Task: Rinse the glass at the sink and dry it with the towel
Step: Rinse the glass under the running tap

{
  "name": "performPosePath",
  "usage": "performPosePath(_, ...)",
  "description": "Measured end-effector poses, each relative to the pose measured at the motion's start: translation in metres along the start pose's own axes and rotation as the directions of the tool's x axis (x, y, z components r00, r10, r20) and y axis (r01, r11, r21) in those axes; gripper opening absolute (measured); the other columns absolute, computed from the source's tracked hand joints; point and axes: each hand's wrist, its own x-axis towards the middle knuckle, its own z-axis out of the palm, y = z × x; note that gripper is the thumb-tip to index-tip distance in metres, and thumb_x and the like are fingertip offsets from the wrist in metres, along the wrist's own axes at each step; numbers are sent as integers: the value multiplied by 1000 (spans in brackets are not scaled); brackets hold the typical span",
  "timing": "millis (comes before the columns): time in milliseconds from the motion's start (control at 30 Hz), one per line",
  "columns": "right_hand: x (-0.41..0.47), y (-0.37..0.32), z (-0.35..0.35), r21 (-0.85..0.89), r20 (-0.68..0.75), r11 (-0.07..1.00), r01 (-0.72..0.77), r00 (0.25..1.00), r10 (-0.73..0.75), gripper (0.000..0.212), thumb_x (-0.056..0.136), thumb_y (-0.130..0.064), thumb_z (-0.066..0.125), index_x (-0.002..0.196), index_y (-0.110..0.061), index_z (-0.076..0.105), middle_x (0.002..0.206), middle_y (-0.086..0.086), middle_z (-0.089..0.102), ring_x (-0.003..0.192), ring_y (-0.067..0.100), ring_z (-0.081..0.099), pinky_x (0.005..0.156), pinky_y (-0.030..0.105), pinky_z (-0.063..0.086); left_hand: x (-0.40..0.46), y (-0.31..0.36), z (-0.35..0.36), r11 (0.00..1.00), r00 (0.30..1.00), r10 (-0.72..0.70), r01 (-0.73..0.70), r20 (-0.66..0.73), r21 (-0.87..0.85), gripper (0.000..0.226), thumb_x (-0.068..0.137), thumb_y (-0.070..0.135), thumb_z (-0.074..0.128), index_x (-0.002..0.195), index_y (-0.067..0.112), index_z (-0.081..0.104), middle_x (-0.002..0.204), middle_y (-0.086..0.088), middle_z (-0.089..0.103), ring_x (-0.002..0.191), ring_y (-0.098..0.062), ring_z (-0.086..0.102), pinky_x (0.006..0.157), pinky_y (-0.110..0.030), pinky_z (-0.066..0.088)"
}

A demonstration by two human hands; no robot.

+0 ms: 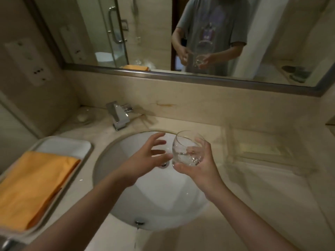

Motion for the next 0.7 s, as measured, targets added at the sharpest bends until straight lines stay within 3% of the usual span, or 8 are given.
performPosePath(67, 4, 1, 23, 4, 32, 1000, -23, 999, 23, 74, 64, -12, 83, 109, -45, 36, 101, -14, 55, 92, -4, 57, 80, 15, 46, -1, -9, -12, 999, 1000, 2, -1, 18, -41, 70, 80, 19, 70, 136, 38, 33, 131, 14, 46, 118, -9, 50, 89, -25, 51)
performPosePath(167, 13, 3, 56, 6, 73, 999, -50, 996, 49, 76, 61, -9, 85, 106, -47, 37, 111, -2, 56, 102, 14, 60, 83, 26, 52, 0, -23, -34, 994, 997, 15, -8, 69, -107, 75, 72, 15, 76, 132, 39, 38, 136, 6, 48, 120, -11, 52, 93, -30, 52)
performPosePath(333, 25, 4, 98, 22, 166, 993, -120, 979, 115, 80, 65, -2, 81, 121, -34, 34, 117, 11, 54, 102, 18, 60, 70, 20, 55, 6, -41, -64, 984, 996, -6, 21, 88, -175, 74, 70, 17, 79, 125, 44, 38, 123, 8, 55, 107, -9, 60, 85, -25, 54)
performPosePath(500, 36, 13, 124, -9, 205, 967, -254, 946, 250, 79, 66, -9, 81, 124, -33, 33, 118, 10, 54, 102, 15, 61, 62, 11, 48, 13, -66, -84, 974, 995, -81, 90, 52, -209, 70, 62, 29, 79, 120, 42, 42, 122, -1, 57, 108, -18, 63, 93, -37, 53)
performPosePath(600, 46, 17, 132, -43, 261, 950, -310, 914, 310, 94, 69, -7, 79, 136, -34, 18, 116, 6, 58, 101, 12, 62, 68, 12, 49, 21, -79, -91, 963, 992, -127, 126, 12, -236, 63, 62, 31, 76, 116, 36, 45, 118, -3, 58, 104, -19, 64, 87, -35, 55)
performPosePath(700, 61, 20, 134, -146, 340, 929, -340, 864, 370, 114, 69, -16, 81, 142, -40, -4, 118, -1, 54, 104, 7, 58, 82, 17, 48, 31, -93, -97, 952, 981, -192, 179, -31, -247, 76, 52, 42, 81, 118, 32, 45, 116, -3, 59, 102, -20, 65, 84, -35, 55)
